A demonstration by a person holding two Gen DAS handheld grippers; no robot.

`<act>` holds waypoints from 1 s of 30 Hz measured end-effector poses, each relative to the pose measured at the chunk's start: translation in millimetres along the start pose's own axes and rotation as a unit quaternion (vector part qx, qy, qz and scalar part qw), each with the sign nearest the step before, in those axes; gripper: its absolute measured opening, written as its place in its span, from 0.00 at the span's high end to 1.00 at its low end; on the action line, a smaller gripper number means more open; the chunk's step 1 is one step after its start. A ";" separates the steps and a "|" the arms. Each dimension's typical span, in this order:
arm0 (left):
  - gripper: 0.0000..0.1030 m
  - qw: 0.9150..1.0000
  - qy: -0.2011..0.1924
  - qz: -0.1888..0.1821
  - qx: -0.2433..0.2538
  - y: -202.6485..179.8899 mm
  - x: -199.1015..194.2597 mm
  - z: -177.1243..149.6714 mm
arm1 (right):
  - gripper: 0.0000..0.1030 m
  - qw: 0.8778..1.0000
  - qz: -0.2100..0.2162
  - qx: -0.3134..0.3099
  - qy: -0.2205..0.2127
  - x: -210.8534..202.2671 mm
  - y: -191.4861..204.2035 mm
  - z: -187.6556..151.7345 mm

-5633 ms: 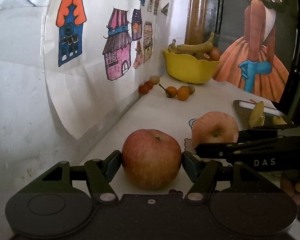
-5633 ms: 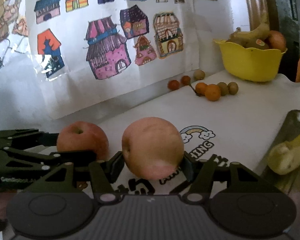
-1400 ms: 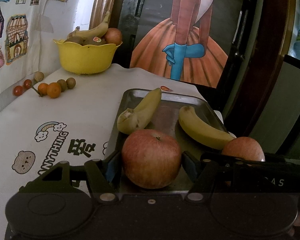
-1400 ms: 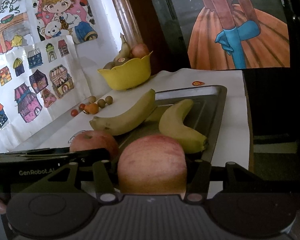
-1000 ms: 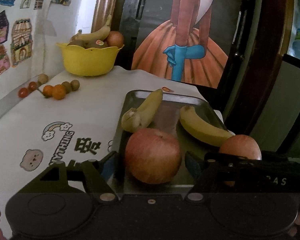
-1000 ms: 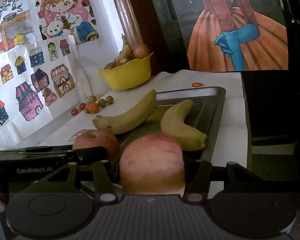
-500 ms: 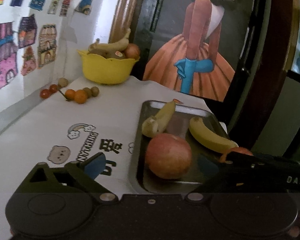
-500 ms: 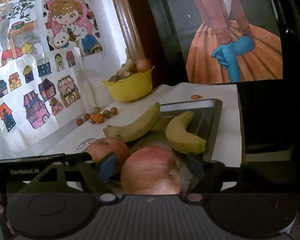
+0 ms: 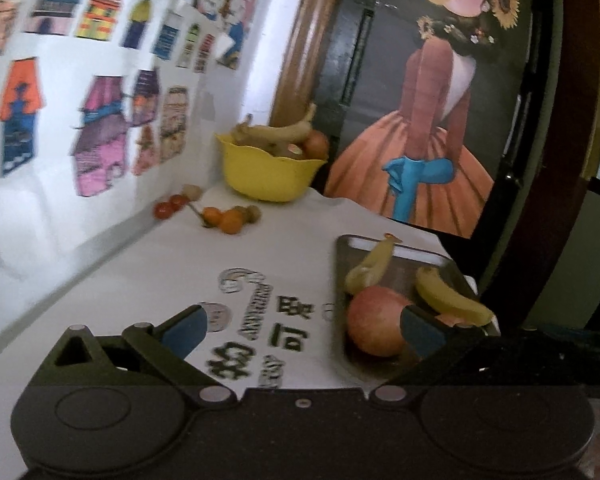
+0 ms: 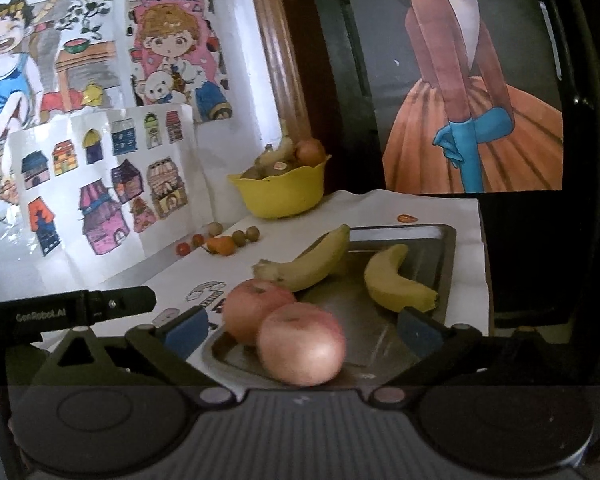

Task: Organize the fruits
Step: 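Lower both apples into the tray and open both tools, then move the right tool to the two kiwis and close on them while the left tool reaches the orange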

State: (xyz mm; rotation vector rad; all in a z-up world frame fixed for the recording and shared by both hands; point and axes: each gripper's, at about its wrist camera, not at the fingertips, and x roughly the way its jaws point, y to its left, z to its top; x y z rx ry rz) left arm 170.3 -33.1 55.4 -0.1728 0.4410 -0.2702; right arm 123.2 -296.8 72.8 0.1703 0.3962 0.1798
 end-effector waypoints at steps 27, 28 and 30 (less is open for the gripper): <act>0.01 0.988 0.010 0.151 -0.012 115.0 -68.1 -17.0 | 0.00 0.985 0.039 -0.140 0.093 8.5 161.2 -29.0; 0.01 0.988 0.009 0.154 -0.012 116.1 -67.9 -15.4 | 0.00 0.985 0.042 -0.142 0.092 11.5 164.5 -26.4; 0.01 0.988 0.009 0.153 -0.013 115.9 -68.4 -13.1 | 0.00 0.984 0.047 -0.146 0.090 17.7 170.4 -20.2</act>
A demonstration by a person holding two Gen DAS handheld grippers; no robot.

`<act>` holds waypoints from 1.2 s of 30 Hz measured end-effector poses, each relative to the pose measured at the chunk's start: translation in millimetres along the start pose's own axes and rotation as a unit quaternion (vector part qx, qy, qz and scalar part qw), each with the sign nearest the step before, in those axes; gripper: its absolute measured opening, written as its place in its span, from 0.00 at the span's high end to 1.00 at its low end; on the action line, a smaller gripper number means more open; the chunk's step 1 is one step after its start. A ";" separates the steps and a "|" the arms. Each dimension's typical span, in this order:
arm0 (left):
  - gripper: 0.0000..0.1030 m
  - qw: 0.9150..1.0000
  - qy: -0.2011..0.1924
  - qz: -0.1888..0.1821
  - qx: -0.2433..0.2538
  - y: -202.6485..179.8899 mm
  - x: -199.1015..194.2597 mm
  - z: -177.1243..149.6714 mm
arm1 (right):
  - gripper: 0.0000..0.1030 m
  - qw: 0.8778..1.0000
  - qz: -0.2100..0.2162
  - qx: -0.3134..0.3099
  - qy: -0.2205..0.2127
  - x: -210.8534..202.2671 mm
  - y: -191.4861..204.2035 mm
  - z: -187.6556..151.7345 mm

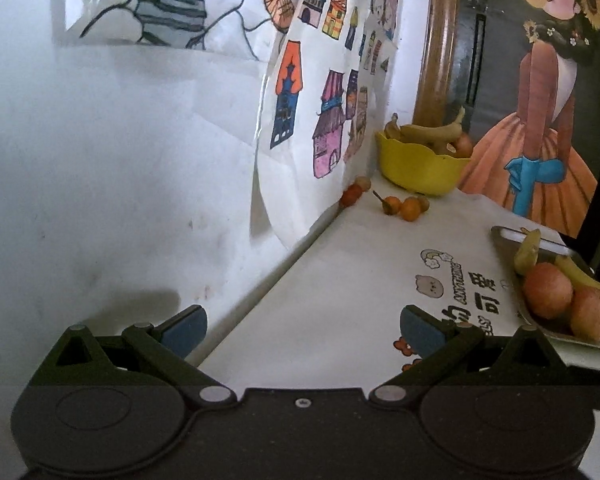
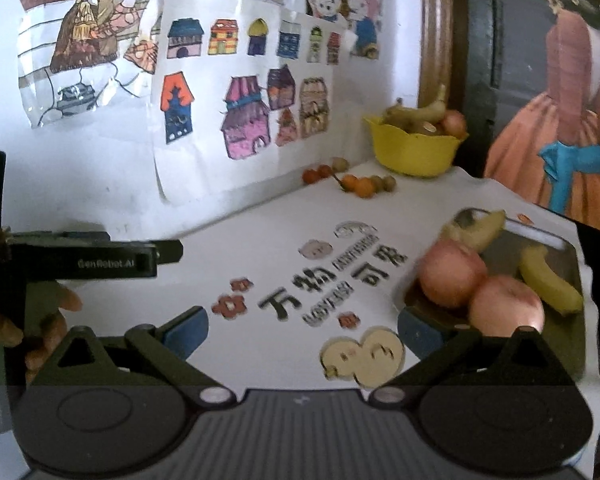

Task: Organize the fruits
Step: 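Move the right tool to the two kiwis and close on them while the left tool reaches the orange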

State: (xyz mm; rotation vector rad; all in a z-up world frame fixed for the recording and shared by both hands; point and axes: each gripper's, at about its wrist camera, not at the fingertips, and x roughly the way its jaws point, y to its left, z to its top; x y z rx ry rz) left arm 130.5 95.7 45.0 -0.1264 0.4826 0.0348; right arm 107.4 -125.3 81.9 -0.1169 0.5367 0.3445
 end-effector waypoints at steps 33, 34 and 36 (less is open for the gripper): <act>0.01 0.994 -0.013 -0.060 0.093 -107.1 170.0 99.3 | 0.02 0.995 0.035 0.088 0.028 195.6 -139.3 165.0; 0.01 0.994 -0.010 -0.059 0.094 -110.3 180.8 100.8 | 0.03 0.994 0.037 0.098 0.032 207.3 -144.2 168.6; 0.01 0.994 -0.004 -0.057 0.097 -116.9 199.9 102.7 | 0.06 0.989 0.048 0.130 0.045 231.2 -155.8 174.1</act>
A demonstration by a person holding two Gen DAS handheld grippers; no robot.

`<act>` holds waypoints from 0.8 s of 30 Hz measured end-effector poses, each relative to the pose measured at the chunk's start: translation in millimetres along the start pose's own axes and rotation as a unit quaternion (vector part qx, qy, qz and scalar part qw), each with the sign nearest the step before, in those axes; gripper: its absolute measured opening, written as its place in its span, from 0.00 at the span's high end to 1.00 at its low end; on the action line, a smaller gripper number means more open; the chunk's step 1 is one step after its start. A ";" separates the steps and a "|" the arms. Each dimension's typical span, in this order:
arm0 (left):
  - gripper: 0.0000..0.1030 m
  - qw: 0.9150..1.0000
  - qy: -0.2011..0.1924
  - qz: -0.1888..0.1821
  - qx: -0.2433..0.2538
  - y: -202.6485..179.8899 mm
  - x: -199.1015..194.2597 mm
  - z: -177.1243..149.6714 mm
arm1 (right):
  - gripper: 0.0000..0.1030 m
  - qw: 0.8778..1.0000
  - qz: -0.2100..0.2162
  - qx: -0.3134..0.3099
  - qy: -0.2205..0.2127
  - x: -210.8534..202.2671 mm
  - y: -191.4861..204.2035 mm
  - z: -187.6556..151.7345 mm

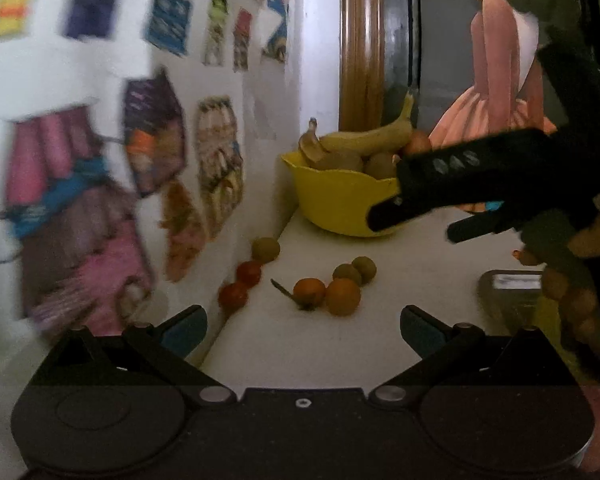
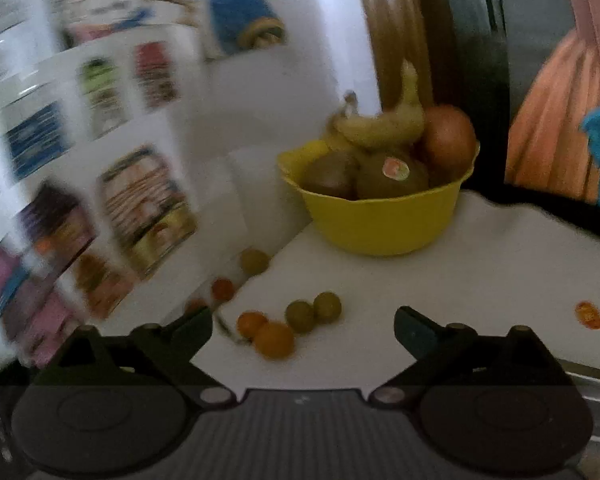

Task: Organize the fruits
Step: 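Move the right tool to the two kiwis and close on them while the left tool reaches the orange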

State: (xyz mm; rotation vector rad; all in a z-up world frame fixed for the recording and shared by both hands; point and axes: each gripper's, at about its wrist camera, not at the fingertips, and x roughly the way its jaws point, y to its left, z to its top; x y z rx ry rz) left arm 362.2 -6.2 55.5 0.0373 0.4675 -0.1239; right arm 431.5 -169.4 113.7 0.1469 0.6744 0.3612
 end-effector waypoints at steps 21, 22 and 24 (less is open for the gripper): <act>0.01 0.997 0.028 -0.003 0.070 -14.6 85.7 4.8 | 0.48 0.994 0.027 0.050 0.090 99.1 -18.7 8.0; 0.01 0.997 0.027 -0.005 0.072 -14.5 85.3 4.8 | 0.49 0.994 0.031 0.049 0.091 99.0 -19.4 8.6; 0.01 0.997 0.024 -0.008 0.074 -14.2 84.6 4.9 | 0.49 0.994 0.036 0.049 0.093 95.0 -23.0 8.3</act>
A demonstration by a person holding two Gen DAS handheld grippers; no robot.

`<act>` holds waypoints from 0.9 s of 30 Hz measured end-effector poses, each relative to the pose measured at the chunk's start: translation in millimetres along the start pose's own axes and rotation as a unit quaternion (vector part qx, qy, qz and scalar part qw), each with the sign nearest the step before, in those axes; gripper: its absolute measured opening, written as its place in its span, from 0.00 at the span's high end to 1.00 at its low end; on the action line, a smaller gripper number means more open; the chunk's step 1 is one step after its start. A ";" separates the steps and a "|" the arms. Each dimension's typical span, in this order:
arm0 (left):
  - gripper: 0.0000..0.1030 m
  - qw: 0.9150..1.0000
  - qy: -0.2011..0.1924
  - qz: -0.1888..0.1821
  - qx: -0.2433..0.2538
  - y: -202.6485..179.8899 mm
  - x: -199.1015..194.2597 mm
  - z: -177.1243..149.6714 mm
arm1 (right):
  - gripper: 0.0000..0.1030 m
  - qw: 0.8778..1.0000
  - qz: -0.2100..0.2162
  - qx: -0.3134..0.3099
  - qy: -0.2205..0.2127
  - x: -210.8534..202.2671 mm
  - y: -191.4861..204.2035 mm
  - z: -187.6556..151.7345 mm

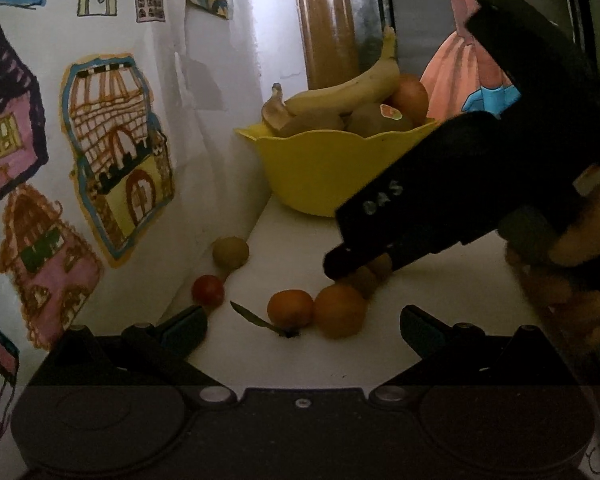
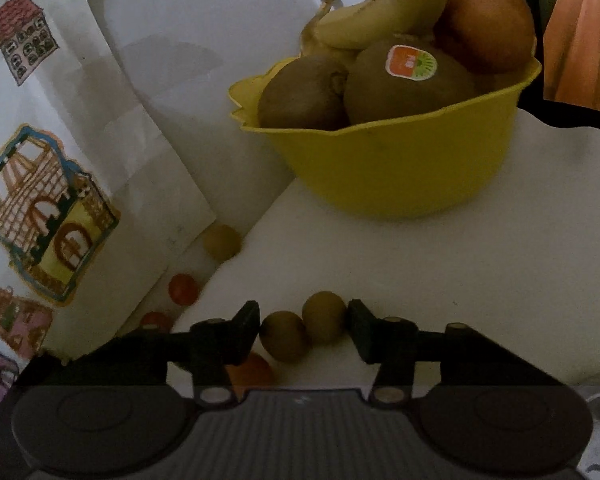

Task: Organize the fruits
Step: 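Move the right tool to the two kiwis and close on them while the left tool reaches the orange, then lift the kiwis with the right tool while the left tool grasps the small orange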

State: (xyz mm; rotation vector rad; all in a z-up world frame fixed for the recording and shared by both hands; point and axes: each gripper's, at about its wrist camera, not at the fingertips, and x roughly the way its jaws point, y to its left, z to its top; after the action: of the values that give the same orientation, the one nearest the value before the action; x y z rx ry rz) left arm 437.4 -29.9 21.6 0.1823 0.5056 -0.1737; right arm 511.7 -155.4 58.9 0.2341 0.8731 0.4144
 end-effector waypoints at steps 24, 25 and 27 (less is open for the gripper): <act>0.24 0.997 -0.019 -0.030 0.075 -28.7 11.7 10.2 | 0.49 0.999 0.020 0.030 0.005 -39.3 -39.2 -19.2; 0.27 0.996 -0.016 -0.034 0.076 -29.8 12.1 10.0 | 0.49 0.999 0.020 0.030 0.005 -39.5 -39.3 -19.5; 0.33 0.996 -0.009 -0.039 0.079 -30.9 13.4 9.3 | 0.49 0.999 0.020 0.030 0.004 -39.4 -39.2 -20.4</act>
State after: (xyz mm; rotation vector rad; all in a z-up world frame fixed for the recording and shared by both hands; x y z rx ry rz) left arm 446.8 -63.4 18.9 0.3150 0.4811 -0.2925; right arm 483.3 -207.4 59.2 0.3054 0.8896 0.4274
